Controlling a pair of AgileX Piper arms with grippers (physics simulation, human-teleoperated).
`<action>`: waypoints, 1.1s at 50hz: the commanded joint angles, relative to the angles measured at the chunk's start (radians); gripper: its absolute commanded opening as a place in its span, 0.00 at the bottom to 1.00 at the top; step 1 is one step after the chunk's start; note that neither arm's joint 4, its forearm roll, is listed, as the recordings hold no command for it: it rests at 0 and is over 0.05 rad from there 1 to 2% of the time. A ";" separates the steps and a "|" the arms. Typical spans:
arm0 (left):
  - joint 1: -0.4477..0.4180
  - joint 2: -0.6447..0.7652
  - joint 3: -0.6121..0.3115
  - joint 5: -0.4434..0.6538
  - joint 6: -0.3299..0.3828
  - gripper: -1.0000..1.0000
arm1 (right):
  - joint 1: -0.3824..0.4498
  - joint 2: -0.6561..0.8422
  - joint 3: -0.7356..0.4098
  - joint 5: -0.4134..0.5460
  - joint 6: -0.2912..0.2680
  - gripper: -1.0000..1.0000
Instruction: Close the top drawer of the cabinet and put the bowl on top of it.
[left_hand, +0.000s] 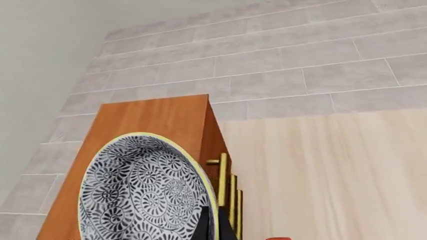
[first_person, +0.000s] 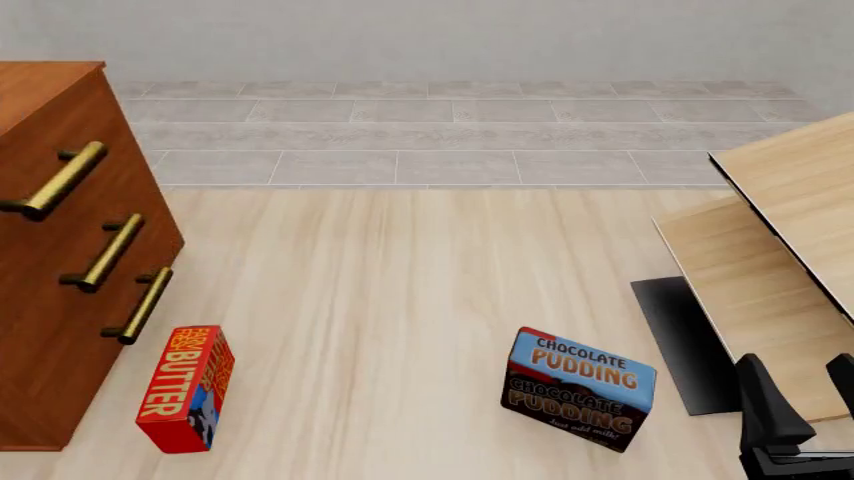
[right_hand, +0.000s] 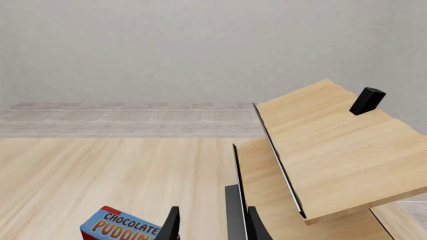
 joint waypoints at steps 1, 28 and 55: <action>0.047 0.027 -0.027 -0.014 -0.001 0.00 | 0.000 -0.013 -0.001 0.013 0.000 1.00; 0.097 0.078 0.012 -0.076 -0.009 0.00 | 0.000 -0.013 -0.001 0.012 0.000 1.00; 0.136 0.121 0.027 -0.133 0.001 0.00 | 0.000 -0.013 -0.001 0.012 0.000 1.00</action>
